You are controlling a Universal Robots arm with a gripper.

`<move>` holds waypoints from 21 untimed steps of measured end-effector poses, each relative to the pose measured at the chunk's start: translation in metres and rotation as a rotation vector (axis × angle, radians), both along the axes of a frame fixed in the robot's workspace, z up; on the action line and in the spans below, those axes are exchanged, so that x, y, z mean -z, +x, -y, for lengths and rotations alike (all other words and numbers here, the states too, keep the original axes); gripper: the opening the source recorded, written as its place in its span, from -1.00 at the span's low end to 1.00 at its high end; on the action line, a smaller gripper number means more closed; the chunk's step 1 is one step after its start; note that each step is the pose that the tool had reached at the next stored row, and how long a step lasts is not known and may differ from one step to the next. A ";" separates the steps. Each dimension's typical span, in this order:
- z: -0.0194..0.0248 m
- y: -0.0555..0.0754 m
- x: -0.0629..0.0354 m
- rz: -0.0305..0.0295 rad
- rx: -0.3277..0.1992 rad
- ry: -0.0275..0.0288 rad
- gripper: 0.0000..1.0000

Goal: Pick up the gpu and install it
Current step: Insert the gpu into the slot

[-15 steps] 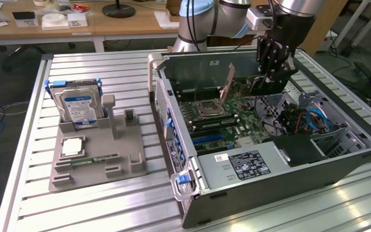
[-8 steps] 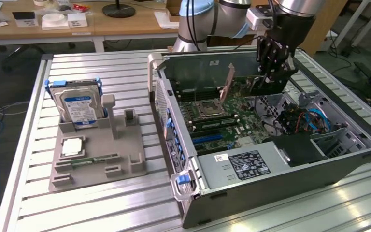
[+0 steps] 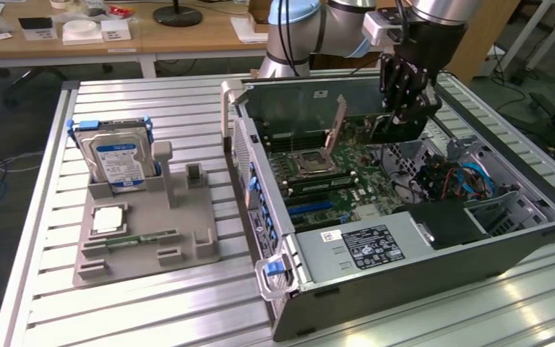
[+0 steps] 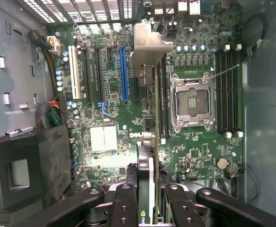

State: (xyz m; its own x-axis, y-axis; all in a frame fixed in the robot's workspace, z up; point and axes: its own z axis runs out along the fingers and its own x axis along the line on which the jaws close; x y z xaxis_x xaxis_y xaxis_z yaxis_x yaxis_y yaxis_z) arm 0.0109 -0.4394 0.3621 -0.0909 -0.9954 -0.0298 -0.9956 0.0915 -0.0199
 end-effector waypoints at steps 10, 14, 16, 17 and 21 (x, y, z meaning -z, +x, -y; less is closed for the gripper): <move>0.0000 -0.001 0.0030 0.0000 0.000 -0.0002 -0.46; 0.0000 -0.001 0.0034 0.0001 0.000 0.0002 -0.46; 0.0000 -0.002 0.0040 0.0001 0.000 0.0002 -0.46; 0.0000 -0.003 0.0041 0.0000 0.000 -0.0001 -0.46; 0.0000 -0.003 0.0043 0.0000 0.000 0.0000 -0.46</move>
State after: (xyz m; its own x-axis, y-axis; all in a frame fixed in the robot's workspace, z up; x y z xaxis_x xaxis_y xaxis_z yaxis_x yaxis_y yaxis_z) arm 0.0080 -0.4394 0.3578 -0.0908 -0.9954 -0.0298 -0.9956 0.0914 -0.0200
